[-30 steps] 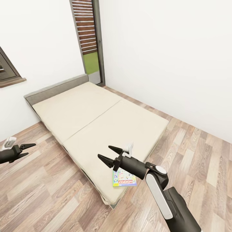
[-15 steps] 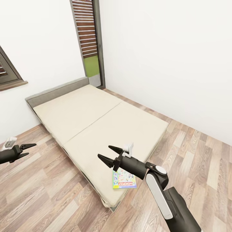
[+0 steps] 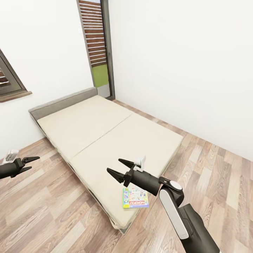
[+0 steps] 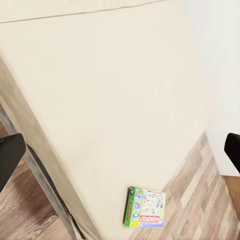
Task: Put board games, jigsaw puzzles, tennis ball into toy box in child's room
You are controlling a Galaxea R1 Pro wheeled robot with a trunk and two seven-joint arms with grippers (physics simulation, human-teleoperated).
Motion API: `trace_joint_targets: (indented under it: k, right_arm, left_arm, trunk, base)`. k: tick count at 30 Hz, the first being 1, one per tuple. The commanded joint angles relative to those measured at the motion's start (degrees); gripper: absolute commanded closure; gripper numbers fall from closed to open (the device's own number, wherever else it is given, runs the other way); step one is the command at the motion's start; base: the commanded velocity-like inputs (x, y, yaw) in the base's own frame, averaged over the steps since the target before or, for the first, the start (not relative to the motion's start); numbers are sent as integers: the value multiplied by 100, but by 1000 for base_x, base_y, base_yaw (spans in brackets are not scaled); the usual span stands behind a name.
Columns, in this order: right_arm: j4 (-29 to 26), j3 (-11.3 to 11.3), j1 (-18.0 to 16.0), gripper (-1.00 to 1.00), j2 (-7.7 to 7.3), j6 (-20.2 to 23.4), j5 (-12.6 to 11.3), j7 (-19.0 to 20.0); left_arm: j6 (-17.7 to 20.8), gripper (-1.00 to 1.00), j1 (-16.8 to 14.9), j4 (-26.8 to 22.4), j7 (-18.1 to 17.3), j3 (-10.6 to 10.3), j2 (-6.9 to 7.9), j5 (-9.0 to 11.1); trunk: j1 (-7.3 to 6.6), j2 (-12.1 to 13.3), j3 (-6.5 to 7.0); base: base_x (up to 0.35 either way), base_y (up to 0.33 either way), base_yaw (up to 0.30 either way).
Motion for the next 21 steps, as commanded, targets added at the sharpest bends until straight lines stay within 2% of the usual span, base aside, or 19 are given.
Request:
trace_joint_targets:
  k: [1,21]
  right_arm:
    - [-2,-4,-4,-100,2,50,-52,-2]
    - [6,-5,-4,-100,-8,50,-52,-2]
  left_arm:
    - [23,-100,-6,3,-20,9,0,-7]
    - [23,-100,-6,3,-16,9,-53,-7]
  trunk:
    - [3,-10,0]
    - [3,-10,189]
  base:
    - [0,0,0]
    - [0,0,0]
